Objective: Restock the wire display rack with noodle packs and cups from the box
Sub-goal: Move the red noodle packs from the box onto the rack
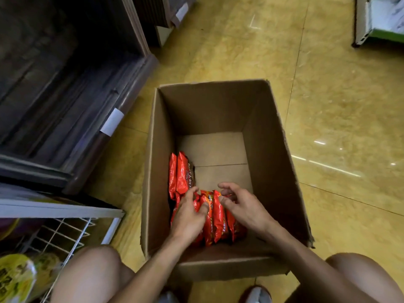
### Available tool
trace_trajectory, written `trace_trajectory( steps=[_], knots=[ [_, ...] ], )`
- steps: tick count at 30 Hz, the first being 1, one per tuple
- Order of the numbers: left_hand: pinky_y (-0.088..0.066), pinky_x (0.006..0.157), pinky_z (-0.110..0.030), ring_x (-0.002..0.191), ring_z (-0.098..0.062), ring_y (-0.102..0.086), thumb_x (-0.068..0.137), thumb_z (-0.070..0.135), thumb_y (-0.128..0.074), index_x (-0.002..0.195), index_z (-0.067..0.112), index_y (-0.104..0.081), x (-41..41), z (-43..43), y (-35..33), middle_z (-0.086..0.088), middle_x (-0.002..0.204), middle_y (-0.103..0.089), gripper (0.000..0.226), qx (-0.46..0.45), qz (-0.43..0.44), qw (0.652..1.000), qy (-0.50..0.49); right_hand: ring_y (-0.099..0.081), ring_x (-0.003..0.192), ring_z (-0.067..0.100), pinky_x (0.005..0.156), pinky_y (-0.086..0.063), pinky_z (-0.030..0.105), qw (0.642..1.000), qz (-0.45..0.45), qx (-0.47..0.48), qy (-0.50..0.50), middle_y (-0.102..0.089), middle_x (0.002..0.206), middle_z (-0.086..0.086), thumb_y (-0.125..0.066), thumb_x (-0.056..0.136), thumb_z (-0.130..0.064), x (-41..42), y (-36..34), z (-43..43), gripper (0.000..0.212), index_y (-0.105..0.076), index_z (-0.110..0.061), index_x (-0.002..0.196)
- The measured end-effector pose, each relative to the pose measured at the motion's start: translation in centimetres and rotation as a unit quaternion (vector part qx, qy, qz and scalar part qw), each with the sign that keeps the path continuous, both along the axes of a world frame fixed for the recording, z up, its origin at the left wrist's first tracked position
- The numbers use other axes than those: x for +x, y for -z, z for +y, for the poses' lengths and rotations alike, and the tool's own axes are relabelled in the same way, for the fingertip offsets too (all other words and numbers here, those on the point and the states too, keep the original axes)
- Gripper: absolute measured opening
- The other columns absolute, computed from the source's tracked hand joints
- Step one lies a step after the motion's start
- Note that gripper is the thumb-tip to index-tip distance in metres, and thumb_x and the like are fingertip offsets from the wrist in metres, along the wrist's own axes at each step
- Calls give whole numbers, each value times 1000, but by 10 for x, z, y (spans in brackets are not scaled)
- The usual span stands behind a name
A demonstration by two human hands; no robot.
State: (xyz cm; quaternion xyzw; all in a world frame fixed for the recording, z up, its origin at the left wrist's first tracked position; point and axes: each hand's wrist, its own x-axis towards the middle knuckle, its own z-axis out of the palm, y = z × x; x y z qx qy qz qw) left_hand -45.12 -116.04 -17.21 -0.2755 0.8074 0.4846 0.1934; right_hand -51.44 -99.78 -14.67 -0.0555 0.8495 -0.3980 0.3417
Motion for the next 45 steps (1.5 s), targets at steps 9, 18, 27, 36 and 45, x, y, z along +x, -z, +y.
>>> trace_trajectory(
  steps=[9, 18, 27, 36, 45],
  knots=[
    [-37, 115, -38, 142, -26, -41, 97, 31, -59, 153, 30, -34, -41, -18, 38, -6, 157, -36, 61, -75, 2, 997, 21, -60, 107, 9, 98, -50, 32, 998, 37, -27, -35, -57, 121, -5, -56, 101, -29, -35, 29, -30, 44, -47, -25, 144],
    [-34, 118, -41, 143, -34, -38, 98, 32, -58, 156, 25, -28, -53, -21, 63, -13, 157, -33, 66, -96, -41, 994, -29, -58, 110, 9, 93, -47, 28, 998, 36, 6, -45, -59, 119, -7, -55, 102, -34, -49, 29, -24, 44, -47, -26, 144],
    [-30, 115, -44, 139, -36, -39, 99, 36, -53, 152, 34, -36, -59, -28, 82, -16, 148, -38, 56, -204, -82, 974, 54, -57, 108, 8, 88, -44, 24, 997, 39, 2, -66, -57, 116, -8, -54, 103, -34, -62, 32, -13, 45, -45, -26, 146],
    [-34, 114, -47, 136, -37, -44, 97, 36, -57, 156, 31, -23, -67, -27, 93, -19, 149, -38, 69, -277, -88, 951, 108, -55, 112, 9, 100, -47, 32, 994, 44, 8, -96, -56, 106, -16, -54, 102, -36, -68, 35, -4, 45, -44, -28, 146],
    [-33, 112, -42, 135, -29, -46, 99, 42, -54, 138, 28, -58, -68, -32, 105, -10, 142, -53, 42, -308, -100, 934, 150, -57, 110, 7, 102, -48, 36, 990, 20, 33, -135, -58, 105, -16, -54, 102, -40, -64, 36, -2, 47, -43, -30, 146]
  ],
)
